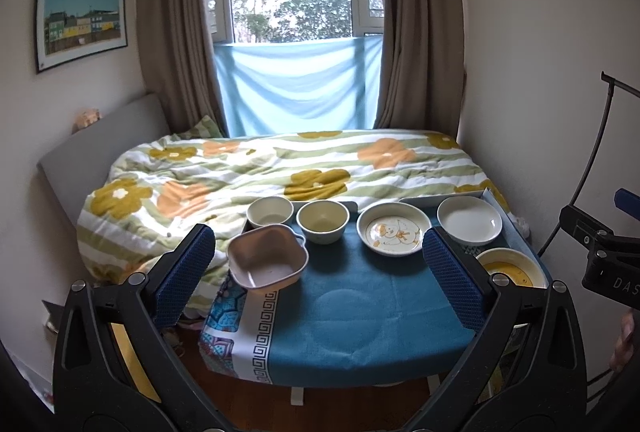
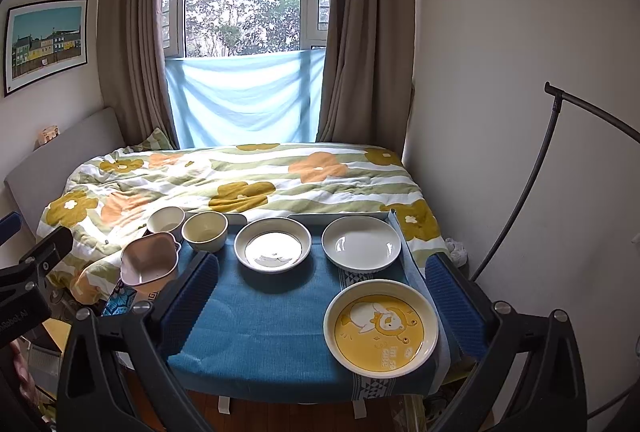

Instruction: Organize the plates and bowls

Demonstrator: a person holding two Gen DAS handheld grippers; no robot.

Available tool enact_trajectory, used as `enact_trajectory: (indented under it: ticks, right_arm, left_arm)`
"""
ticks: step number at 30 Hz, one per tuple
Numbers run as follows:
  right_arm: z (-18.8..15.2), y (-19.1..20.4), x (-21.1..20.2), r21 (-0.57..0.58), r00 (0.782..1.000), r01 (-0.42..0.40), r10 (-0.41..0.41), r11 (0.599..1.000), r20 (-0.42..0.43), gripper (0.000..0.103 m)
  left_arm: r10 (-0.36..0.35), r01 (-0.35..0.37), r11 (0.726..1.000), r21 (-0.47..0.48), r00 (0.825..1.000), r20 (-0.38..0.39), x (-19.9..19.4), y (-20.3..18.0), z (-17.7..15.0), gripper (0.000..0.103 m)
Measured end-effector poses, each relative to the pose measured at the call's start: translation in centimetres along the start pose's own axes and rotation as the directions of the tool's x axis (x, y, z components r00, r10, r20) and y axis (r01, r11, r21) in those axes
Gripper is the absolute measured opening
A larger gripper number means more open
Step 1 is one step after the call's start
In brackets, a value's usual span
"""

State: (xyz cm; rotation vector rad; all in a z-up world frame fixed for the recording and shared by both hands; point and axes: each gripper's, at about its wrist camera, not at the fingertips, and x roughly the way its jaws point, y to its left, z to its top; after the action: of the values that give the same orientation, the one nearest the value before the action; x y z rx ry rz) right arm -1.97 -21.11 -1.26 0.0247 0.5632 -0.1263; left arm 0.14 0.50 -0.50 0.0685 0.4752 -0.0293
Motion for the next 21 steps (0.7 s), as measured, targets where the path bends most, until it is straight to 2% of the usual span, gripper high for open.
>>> enact_trajectory:
  ticks: [21]
  right_arm:
    - [-0.04, -0.04, -0.15, -0.007, 1.000, -0.018, 0.018, 1.000, 0.003, 0.103]
  left_arm:
    - [0.013, -0.013, 1.000, -0.012, 1.000, -0.023, 0.16, 0.46, -0.39, 0.103]
